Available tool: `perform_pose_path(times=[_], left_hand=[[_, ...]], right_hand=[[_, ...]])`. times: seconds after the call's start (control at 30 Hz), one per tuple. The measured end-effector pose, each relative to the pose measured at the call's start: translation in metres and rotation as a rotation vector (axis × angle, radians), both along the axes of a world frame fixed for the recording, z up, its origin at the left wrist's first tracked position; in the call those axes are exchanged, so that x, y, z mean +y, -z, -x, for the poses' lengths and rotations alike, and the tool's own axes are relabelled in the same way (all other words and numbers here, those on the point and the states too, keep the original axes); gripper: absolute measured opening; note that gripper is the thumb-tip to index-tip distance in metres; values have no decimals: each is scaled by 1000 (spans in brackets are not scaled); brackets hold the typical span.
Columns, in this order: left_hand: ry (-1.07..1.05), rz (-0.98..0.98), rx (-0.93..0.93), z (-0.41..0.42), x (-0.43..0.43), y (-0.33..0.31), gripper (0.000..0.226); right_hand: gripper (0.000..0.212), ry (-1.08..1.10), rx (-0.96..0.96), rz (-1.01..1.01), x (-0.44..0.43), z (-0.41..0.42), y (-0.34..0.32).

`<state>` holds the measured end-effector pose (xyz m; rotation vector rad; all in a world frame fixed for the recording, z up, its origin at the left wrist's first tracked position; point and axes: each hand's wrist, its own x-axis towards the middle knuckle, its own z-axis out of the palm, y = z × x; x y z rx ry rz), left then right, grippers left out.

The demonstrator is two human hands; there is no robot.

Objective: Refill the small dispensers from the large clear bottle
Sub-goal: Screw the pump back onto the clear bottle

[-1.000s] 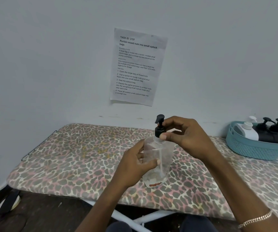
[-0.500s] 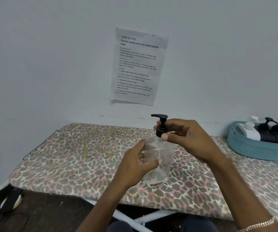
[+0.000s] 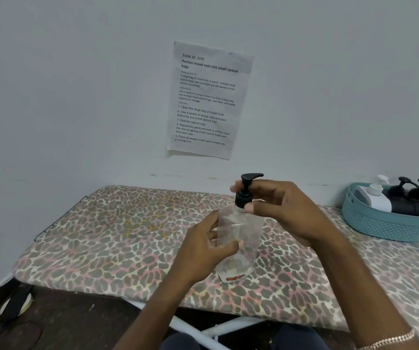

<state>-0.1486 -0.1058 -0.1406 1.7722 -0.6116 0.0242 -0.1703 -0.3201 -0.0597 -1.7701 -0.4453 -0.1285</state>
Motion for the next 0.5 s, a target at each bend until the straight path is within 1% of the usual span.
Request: perform_pose_path(times=[0.03,0.1,0.13,0.17,0.23,0.3,0.37,0.43,0.5], left_hand=[[1,-1,1,0,0,0,59],[-7,-6,2,-1,1,1,61],[-15,-9,-2,-1,1,0,62],[-26,-17,-10,0,1,0,63],[-38,-32,-25,0,2,-1,66],[-39,-28,-26,0,2,0,66],[-24,-15,-9,-2,1,2,62],[-6,0,0,-2,0,4,59],[-2,2,-2,-2,0,4,58]], right_hand=[[33,23,-17,-33,0,0,0],[27,176,-72,-23,9,0,5],[30,275,-107,28,16,-1,8],[37,358,-140,70,24,-1,14],[49,427,-166,89,34,-2,21],[45,387,-137,98,31,0,17],[34,210,-63,85,18,-1,9],[35,22,-24,3,5,-1,3],[36,-30,-27,-42,1,0,1]])
